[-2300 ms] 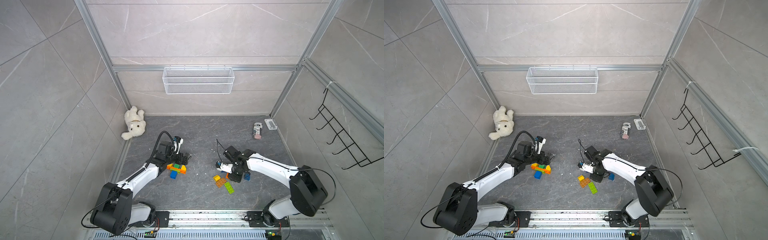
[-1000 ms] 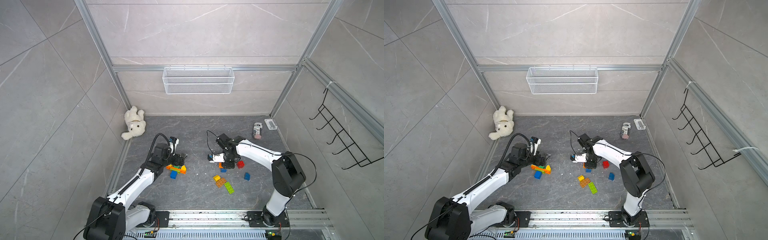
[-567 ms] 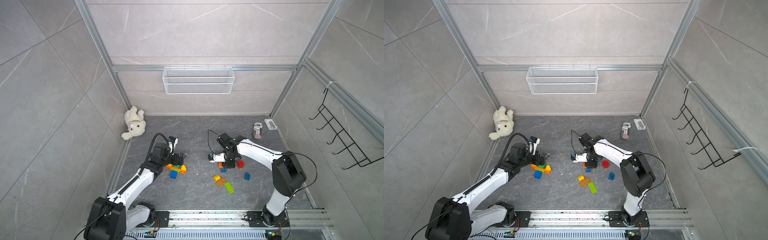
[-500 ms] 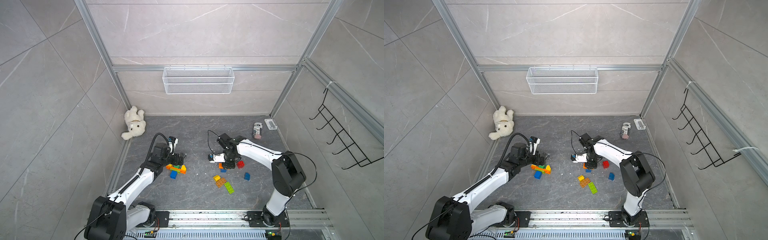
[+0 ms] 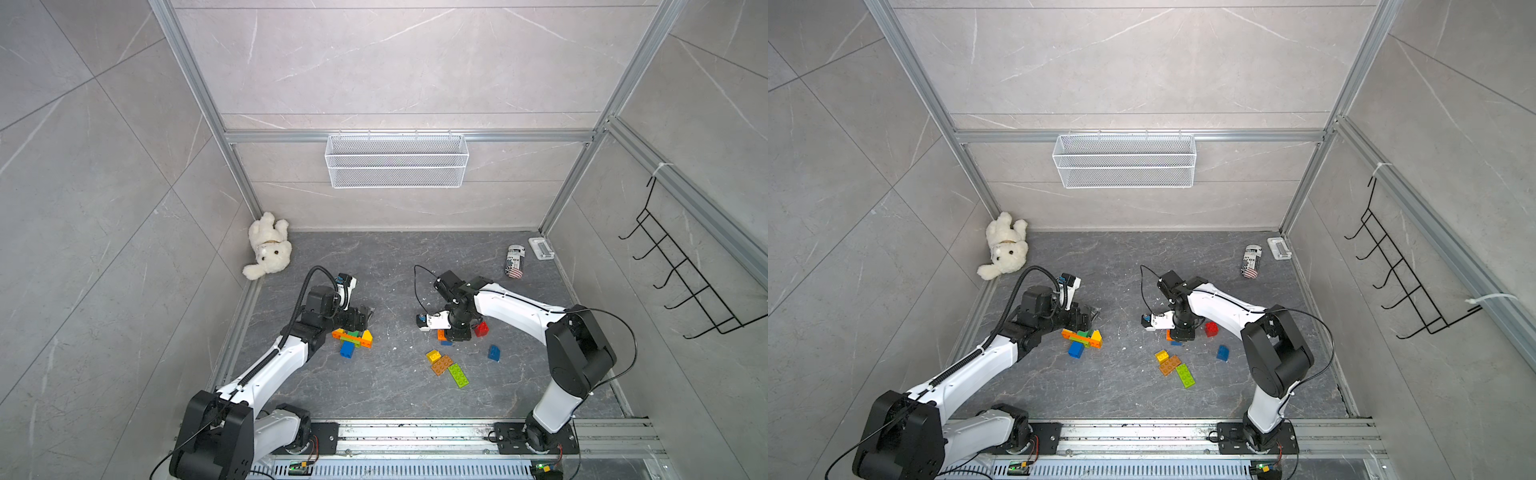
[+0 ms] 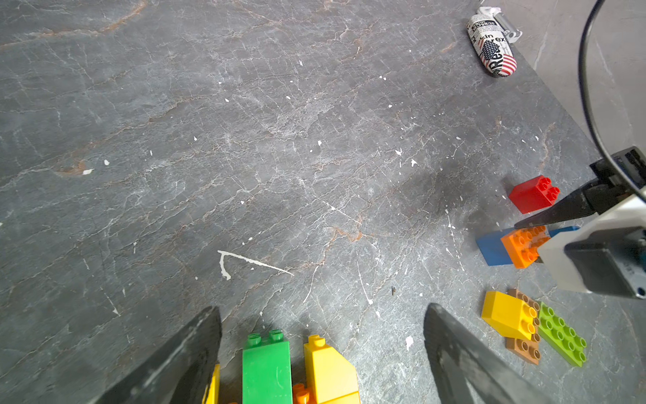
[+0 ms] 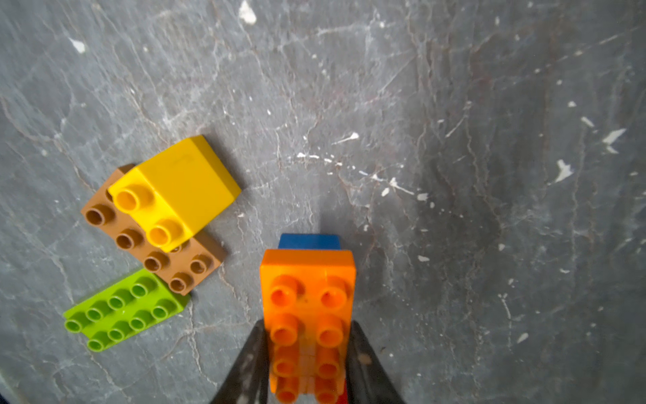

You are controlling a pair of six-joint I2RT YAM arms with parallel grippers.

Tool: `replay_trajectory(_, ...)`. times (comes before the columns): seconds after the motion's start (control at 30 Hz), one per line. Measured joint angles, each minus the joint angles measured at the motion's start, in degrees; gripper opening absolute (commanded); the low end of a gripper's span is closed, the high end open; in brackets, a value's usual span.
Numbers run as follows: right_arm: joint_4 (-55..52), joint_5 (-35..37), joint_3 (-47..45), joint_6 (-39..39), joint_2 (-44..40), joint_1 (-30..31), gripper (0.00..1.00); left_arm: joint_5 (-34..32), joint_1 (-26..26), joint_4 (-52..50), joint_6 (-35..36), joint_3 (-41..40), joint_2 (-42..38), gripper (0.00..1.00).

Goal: Assemble a fork with lego
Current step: Assemble the lego brick with the lego brick.

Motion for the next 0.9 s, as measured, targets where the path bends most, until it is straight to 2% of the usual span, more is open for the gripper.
replay_trajectory(0.2,-4.5,2.3,4.7,0.1,4.5,1.5,0.19,1.0,0.0,0.0,-0.5,-1.2,-2.0,0.92)
replay_trajectory(0.6,-2.8,2.0,3.1,2.9,3.6,1.5,0.2,1.0,0.0,0.0,-0.7,-1.6,-4.5,0.92)
replay_trajectory(0.9,-2.4,-2.8,4.5,3.7,2.9,0.6,0.17,1.0,0.0,0.0,-1.4,-1.6,-4.5,0.92)
